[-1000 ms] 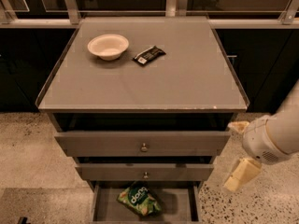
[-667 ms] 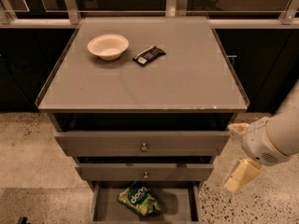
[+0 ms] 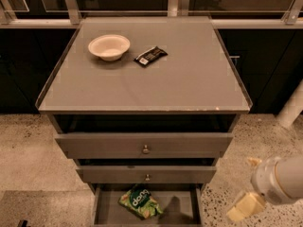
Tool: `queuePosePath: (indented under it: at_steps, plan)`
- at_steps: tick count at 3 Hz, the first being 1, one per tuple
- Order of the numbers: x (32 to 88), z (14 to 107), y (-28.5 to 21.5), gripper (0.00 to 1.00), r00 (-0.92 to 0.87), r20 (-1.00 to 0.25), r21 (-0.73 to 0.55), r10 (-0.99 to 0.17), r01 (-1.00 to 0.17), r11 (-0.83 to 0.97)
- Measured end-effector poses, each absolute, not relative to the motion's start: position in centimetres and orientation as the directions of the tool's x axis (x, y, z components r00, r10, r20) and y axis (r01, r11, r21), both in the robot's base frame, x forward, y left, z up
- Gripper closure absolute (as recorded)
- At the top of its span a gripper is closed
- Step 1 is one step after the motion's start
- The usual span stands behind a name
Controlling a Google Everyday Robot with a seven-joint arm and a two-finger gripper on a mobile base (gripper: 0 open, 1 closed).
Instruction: Pick green rice chip bag from bottom drawer and place on counter
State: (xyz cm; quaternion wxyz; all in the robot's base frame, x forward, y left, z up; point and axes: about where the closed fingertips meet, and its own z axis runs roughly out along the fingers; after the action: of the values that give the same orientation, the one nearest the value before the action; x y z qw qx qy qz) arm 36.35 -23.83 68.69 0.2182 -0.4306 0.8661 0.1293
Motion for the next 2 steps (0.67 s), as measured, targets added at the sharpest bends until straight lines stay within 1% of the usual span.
queuePosePath:
  at_steps: [1, 2]
  plan:
    - [34.74, 62.79, -23.85, 0.00, -0.600, -0.466, 0.132, -0.650, -0.774, 0.620]
    - [34.58, 62.15, -23.73, 0.00, -0.605, -0.465, 0.147, -0.646, -0.773, 0.617]
